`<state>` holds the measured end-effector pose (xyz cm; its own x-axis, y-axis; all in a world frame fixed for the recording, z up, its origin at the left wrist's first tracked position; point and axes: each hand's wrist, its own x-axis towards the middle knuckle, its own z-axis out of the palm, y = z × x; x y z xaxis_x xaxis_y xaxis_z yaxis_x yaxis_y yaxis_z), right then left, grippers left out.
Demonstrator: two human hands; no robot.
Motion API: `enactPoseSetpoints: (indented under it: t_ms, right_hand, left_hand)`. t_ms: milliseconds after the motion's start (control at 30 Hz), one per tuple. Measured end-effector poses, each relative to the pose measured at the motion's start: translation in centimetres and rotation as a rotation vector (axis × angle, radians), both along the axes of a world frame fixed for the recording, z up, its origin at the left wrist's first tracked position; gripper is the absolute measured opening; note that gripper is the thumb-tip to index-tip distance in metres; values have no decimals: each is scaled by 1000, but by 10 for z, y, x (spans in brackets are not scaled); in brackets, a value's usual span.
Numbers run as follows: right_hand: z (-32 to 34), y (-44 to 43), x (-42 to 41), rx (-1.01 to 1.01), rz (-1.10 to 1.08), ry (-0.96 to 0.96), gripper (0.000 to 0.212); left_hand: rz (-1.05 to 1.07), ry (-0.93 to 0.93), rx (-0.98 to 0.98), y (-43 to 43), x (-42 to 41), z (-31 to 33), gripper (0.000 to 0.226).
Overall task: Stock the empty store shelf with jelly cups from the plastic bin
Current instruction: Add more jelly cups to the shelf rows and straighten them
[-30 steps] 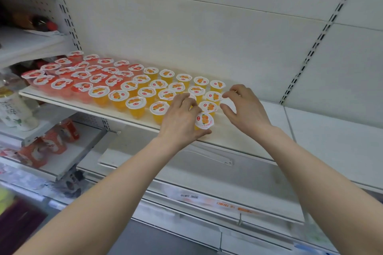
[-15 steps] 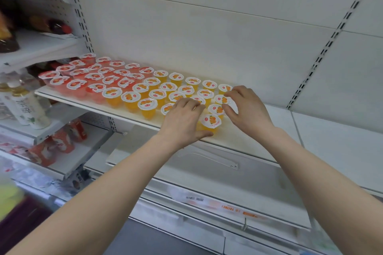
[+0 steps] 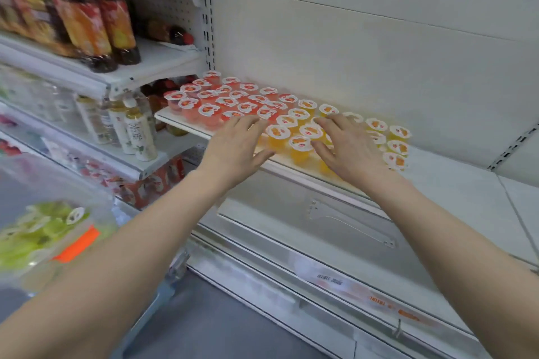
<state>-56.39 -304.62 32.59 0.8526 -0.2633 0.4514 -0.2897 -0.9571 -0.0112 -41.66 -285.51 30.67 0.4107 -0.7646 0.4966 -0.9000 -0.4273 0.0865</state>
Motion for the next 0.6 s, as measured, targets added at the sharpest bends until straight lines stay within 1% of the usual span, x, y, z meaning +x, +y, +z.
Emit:
enactPoseSetpoints:
  t_ms: [167, 367, 467, 600]
  right_hand:
    - [-19, 68, 68, -45, 129, -3, 44]
    - [-47, 160, 146, -41, 297, 4, 44]
    - [-64, 205, 182, -28, 392, 36, 46]
    - [-94, 265, 227, -1, 538, 75, 44]
  left_hand:
    - [137, -23, 32, 93, 59, -18, 56]
    - [286, -1, 93, 207, 119, -45, 49]
    - [363, 30, 138, 260, 141, -62, 48]
    - [512, 135, 157, 327, 166, -92, 46]
